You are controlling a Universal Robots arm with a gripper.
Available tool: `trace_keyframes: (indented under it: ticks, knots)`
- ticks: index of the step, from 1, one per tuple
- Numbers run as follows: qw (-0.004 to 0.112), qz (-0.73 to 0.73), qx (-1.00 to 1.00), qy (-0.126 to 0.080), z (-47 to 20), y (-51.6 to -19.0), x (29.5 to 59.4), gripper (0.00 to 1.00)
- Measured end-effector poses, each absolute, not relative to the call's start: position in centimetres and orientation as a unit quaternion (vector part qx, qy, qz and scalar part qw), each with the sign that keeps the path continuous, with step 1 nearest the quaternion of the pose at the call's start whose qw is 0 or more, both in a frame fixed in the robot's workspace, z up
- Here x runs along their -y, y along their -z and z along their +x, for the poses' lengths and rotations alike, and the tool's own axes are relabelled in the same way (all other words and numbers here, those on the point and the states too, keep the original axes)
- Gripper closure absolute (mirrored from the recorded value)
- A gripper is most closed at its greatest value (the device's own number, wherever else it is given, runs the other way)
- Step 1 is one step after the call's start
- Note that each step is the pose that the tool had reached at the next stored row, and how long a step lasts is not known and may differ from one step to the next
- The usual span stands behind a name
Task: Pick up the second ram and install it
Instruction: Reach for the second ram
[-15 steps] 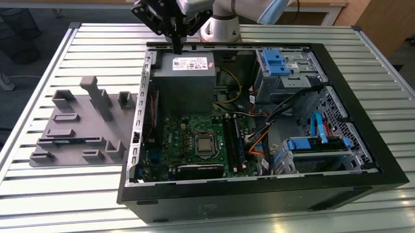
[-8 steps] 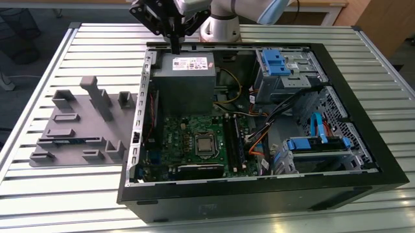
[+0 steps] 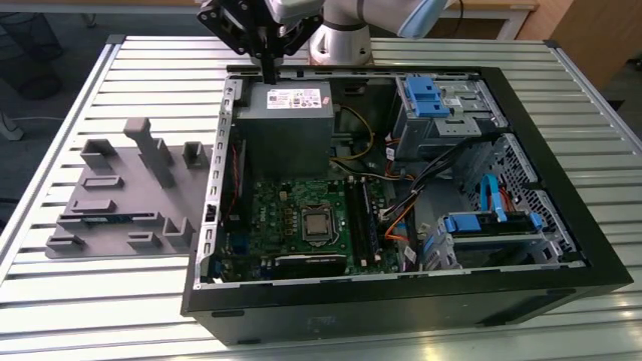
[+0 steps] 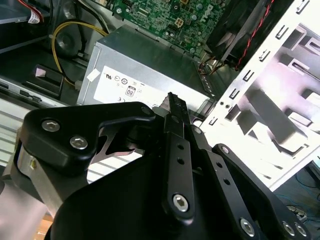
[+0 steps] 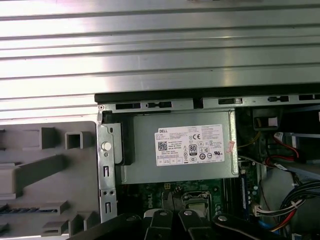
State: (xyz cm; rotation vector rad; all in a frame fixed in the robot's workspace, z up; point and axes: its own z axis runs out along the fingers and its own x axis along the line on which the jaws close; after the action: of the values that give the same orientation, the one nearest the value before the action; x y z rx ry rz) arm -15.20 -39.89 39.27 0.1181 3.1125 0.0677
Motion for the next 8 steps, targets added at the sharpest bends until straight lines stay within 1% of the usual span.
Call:
trace_keyframes:
  ticks: [8]
  knots:
    - [0.013, 0.038, -0.999, -0.022, -15.44, -39.27, 39.89, 0.89]
